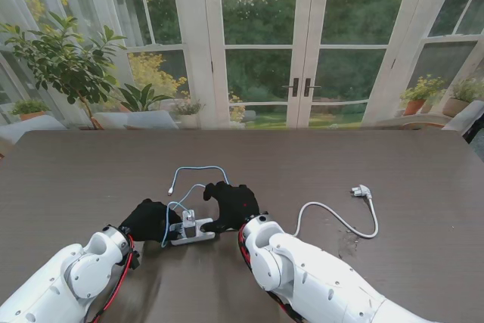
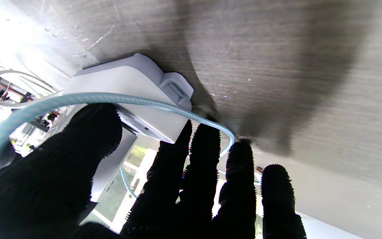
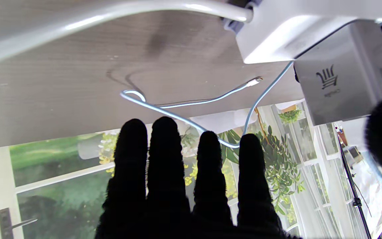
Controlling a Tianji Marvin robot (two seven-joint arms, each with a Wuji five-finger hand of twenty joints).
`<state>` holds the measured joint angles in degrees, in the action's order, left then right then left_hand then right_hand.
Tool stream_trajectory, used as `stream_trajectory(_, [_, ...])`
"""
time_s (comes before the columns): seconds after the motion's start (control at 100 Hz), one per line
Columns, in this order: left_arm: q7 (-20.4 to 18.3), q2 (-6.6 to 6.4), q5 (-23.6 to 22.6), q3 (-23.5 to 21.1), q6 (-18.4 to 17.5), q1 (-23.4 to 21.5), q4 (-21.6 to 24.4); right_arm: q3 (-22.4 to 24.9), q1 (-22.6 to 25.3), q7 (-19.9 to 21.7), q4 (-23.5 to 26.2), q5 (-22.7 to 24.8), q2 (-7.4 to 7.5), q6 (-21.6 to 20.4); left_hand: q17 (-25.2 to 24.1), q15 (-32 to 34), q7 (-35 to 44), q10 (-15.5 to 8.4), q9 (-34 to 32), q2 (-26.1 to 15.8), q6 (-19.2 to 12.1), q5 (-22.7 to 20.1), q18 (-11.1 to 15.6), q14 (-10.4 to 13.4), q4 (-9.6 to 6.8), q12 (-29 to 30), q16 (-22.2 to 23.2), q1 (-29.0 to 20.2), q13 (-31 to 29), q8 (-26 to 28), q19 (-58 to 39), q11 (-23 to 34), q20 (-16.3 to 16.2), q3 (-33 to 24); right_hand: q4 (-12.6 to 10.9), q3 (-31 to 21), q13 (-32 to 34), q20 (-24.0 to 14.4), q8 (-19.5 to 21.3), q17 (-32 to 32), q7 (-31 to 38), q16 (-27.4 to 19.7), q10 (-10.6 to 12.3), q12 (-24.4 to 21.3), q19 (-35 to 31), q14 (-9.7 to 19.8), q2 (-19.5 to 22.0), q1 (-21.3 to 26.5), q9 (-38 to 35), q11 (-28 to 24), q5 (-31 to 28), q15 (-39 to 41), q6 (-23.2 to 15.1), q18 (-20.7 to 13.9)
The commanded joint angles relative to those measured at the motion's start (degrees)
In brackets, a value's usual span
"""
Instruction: Set up the charging station
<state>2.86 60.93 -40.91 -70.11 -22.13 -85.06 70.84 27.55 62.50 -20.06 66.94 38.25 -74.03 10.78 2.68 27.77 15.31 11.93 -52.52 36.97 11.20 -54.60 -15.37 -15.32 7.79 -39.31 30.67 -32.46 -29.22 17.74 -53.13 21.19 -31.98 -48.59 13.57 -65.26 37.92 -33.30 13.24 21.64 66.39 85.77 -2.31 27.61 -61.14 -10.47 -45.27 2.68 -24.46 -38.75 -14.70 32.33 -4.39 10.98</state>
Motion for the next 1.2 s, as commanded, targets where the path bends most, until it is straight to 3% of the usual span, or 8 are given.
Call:
stream_trajectory(0.0, [-1.86,0.08,-0.35,0.25,0.36,-1.00,-0.64,0.41,1.04,0.12,0.77,0.92,0.71,-0.76,0.18,1.86,-0.03,1.49,-2.46,0.08,1.77,-0.64,1.54,-1.27,0.95,1.02,0.79,-0.51,-1.75,-0.39,-2.26,-0.65,-0.01,-1.20,-1.69,0.25,2.28,-1.85,1.45,1.69,-20.16,-56.08,-0.36,1.25,-2.85,0.03,-0.43,2.86,-2.17,-1.86,-3.12,2.40,-2.54,1.34])
stream_trajectory(0.08, [-1.95,0.04,-0.50,0.12,0.31,-1.03,-0.56,1.14,1.95,-0.41,1.55,1.56,1.18,-1.36,0.14,1.88,-0.01,1.28,-2.34,-0.01,1.69,-0.67,1.62,-1.14,0.98,1.04,0.78,-0.38,-1.75,-0.47,-2.32,-0.67,0.03,-1.20,-3.76,-2.74,7.31,-3.02,3.19,5.44,-19.35,-53.87,0.89,3.95,-7.60,0.37,0.91,8.17,-7.98,-4.81,-10.47,7.46,-5.05,1.78])
stream_trajectory(0.23, [-2.16,-0.04,-0.70,-0.03,0.15,-1.05,-0.48,1.40,2.83,-0.74,2.41,2.90,1.88,-2.09,0.06,1.87,0.04,1.48,-2.38,-0.22,1.80,-0.73,1.56,-1.16,0.99,1.05,0.77,-0.38,-1.65,-0.56,-2.34,-0.63,0.09,-1.13,-6.80,-16.44,17.04,-4.31,3.58,12.66,-22.43,-48.76,2.24,12.16,-16.91,0.83,1.85,16.00,-19.54,-11.48,-19.14,19.95,-9.03,1.67])
stream_trajectory(0.32, [-2.29,-0.06,-0.69,-0.14,0.17,-1.17,-0.36,1.12,3.01,-0.25,2.66,3.11,2.13,-2.44,0.03,1.89,0.03,1.46,-2.38,-0.34,1.80,-0.66,1.62,-1.11,0.99,1.06,0.78,-0.37,-1.64,-0.61,-2.37,-0.63,0.11,-1.05,6.74,-22.33,22.91,-5.29,2.88,16.65,-24.85,-46.09,2.35,21.13,-22.89,1.97,-8.96,24.22,-26.51,-14.24,-21.11,28.09,-10.48,1.31])
stream_trajectory(0.38, [-2.50,-0.09,-0.64,-0.16,0.18,-1.22,-0.29,0.76,3.03,0.66,2.97,3.19,2.34,-2.47,0.05,1.94,0.10,1.43,-2.46,-0.35,1.81,-0.77,1.63,-1.09,0.98,1.05,0.79,-0.44,-1.73,-0.62,-2.39,-0.60,0.13,-1.01,9.15,-24.56,27.09,-6.08,2.21,19.67,-26.43,-44.68,2.51,24.18,-26.19,2.70,-13.38,27.69,-30.07,-16.89,-20.37,32.55,-10.90,1.00])
stream_trajectory(0.57, [-2.88,-0.13,-0.50,-0.26,0.14,-1.36,-0.10,-0.79,2.49,3.13,3.36,2.99,2.46,-1.79,0.01,2.23,0.22,1.44,-2.62,-0.43,1.85,-0.90,1.68,-1.05,0.96,0.99,0.93,-0.36,-1.74,-0.66,-2.48,-0.48,0.12,-0.97,6.55,-24.69,36.92,-7.25,0.82,27.38,-29.70,-42.62,3.17,28.05,-32.48,2.67,-15.77,31.30,-39.23,-22.53,-16.54,40.17,-9.66,1.28])
stream_trajectory(0.88, [-3.23,-0.17,-0.33,-0.62,0.12,-1.73,0.18,-2.22,1.41,5.87,3.19,1.40,1.96,0.69,0.01,2.66,0.35,1.49,-2.76,-0.60,1.73,-0.98,1.74,-0.89,0.96,0.67,1.16,-0.30,-1.79,-0.70,-2.65,-0.10,0.09,-0.87,3.86,-24.69,37.15,-6.58,-0.14,32.09,-31.62,-39.35,3.18,28.34,-35.34,3.29,-18.40,32.37,-43.90,-23.37,-8.93,48.03,-8.33,2.25])
stream_trajectory(1.19, [-3.69,-0.21,-0.17,-0.85,0.29,-1.96,0.56,-2.41,2.14,6.65,4.51,1.42,2.17,1.61,0.02,2.76,0.47,1.41,-2.76,-0.60,1.66,-1.13,1.77,-0.84,0.93,0.28,1.24,-0.30,-1.83,-0.71,-2.70,0.15,0.10,-0.89,3.13,-24.69,37.15,-6.44,-0.05,33.23,-30.54,-38.57,3.35,27.90,-36.49,3.59,-19.16,32.79,-45.30,-23.43,-8.17,49.97,-8.38,2.35])
